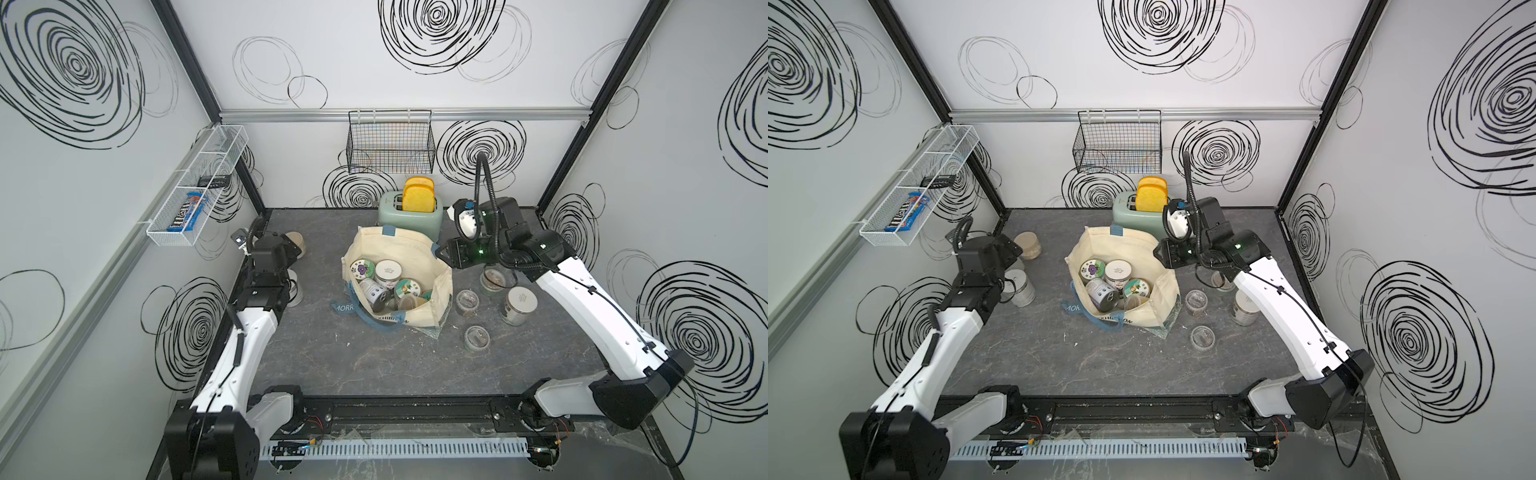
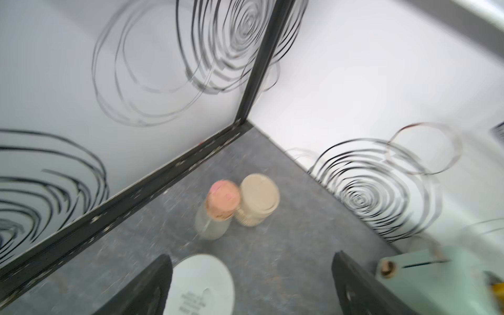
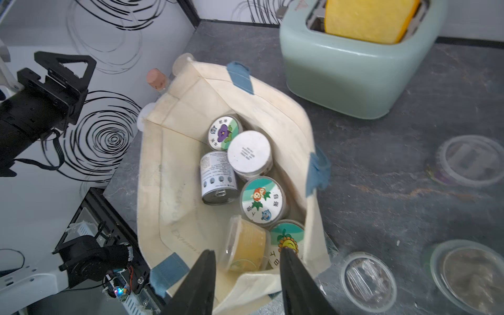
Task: Take out the seed jars from the canvas bag
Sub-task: Place the seed jar at the center of the board, then pick up the seed jar from the canvas bag.
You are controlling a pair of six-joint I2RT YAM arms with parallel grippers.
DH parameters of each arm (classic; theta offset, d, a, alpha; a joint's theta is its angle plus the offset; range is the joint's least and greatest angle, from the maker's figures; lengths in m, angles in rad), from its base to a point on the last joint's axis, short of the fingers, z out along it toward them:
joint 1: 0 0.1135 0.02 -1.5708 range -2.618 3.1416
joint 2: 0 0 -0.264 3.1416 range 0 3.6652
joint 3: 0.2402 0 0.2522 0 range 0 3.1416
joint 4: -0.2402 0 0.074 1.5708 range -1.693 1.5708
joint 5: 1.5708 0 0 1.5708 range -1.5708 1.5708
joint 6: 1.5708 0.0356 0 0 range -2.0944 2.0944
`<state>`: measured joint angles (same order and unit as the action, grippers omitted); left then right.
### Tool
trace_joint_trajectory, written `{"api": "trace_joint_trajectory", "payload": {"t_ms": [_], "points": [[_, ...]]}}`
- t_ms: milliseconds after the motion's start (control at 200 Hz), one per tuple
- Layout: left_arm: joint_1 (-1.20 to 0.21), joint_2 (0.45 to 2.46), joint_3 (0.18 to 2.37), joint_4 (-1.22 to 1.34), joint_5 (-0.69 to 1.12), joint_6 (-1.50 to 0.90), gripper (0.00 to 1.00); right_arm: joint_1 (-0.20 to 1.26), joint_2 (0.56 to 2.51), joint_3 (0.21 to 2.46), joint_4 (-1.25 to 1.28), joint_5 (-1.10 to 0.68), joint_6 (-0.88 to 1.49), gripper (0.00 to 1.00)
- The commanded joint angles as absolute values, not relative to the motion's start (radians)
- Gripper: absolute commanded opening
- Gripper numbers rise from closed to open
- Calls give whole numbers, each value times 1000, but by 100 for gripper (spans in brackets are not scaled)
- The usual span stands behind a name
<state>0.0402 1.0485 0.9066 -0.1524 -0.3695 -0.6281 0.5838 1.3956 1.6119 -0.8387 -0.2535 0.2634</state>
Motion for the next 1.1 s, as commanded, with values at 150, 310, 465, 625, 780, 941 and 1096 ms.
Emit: {"api": "trace_joint_trajectory", "payload": {"t_ms": [150, 310, 465, 625, 780, 941, 1096], "points": [[-241, 924, 986, -409, -110, -659, 96, 723, 1572, 1755, -882, -281, 187, 43], [-461, 983, 976, -498, -33, -661, 96, 757, 1655, 1695, -876, -247, 165, 42], [-496, 1038, 936, -558, -71, -613, 98, 762, 1716, 1703, -872, -174, 158, 45], [-529, 968, 879, -611, -95, -631, 94, 763, 1807, 1732, -851, -99, 147, 51], [-567, 919, 759, -596, -63, -687, 92, 761, 1929, 1836, -861, -41, 142, 59], [-627, 906, 710, -584, -75, -726, 92, 758, 2101, 2031, -961, -34, 177, 67], [-653, 916, 692, -575, -57, -736, 91, 751, 2174, 2073, -950, -86, 200, 72]]}}
